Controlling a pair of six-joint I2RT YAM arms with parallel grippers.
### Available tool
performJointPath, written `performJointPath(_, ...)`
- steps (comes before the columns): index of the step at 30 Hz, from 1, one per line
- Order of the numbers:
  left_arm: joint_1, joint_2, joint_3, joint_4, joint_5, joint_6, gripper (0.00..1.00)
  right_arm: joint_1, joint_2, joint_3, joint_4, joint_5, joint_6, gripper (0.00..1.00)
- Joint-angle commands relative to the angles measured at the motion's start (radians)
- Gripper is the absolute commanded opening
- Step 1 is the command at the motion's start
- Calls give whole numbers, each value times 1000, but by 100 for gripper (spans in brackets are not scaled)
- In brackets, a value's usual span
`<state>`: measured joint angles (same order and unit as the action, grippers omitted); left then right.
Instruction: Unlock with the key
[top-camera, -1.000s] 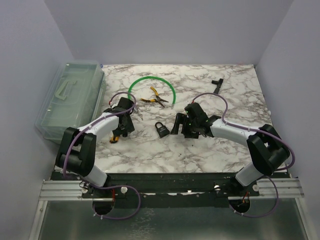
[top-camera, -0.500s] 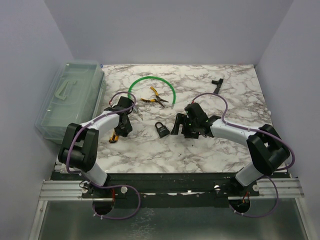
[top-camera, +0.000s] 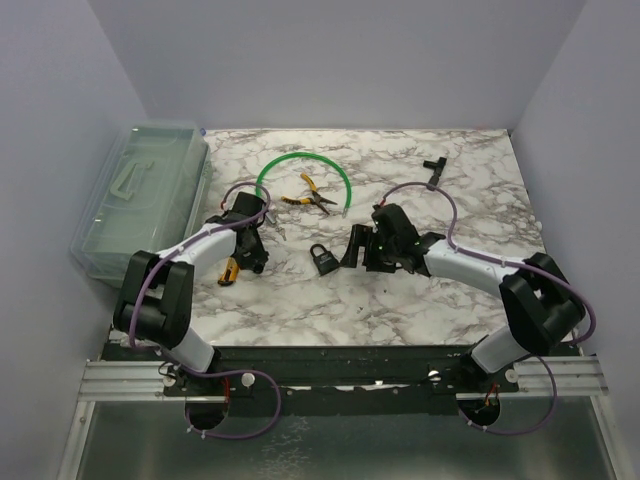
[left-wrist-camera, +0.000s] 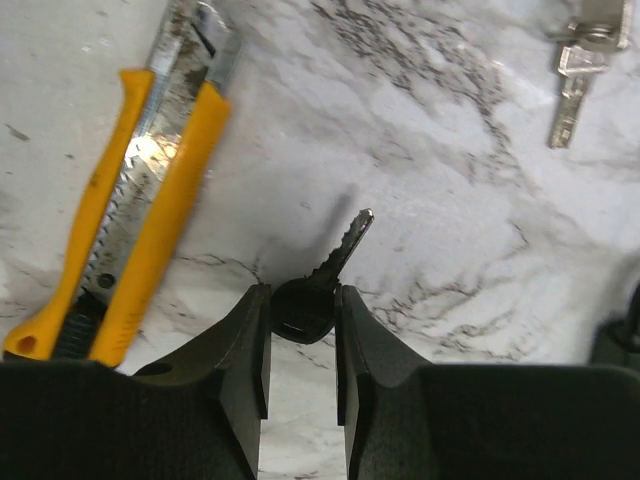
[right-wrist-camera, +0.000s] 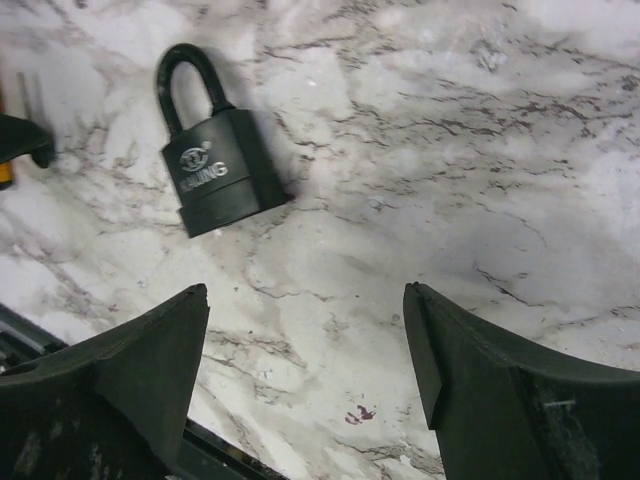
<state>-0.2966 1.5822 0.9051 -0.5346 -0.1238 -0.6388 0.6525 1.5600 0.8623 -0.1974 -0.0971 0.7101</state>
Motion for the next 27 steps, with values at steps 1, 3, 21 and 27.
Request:
performJointPath(1, -6, -87, -29, 58, 160, -52, 18, -2, -95, -46, 134, -57, -48, 83)
performJointPath(3, -6, -117, -44, 81, 209, -85, 18, -2, -127, -72, 182, -75, -48, 82)
performJointPath(21, -104, -312, -151, 359, 400, -535, 14, 47, -252, -307, 718, -35, 3, 74)
performJointPath(27, -175, -301, -154, 447, 380, -661, 15, 78, -201, -290, 785, -4, -25, 74)
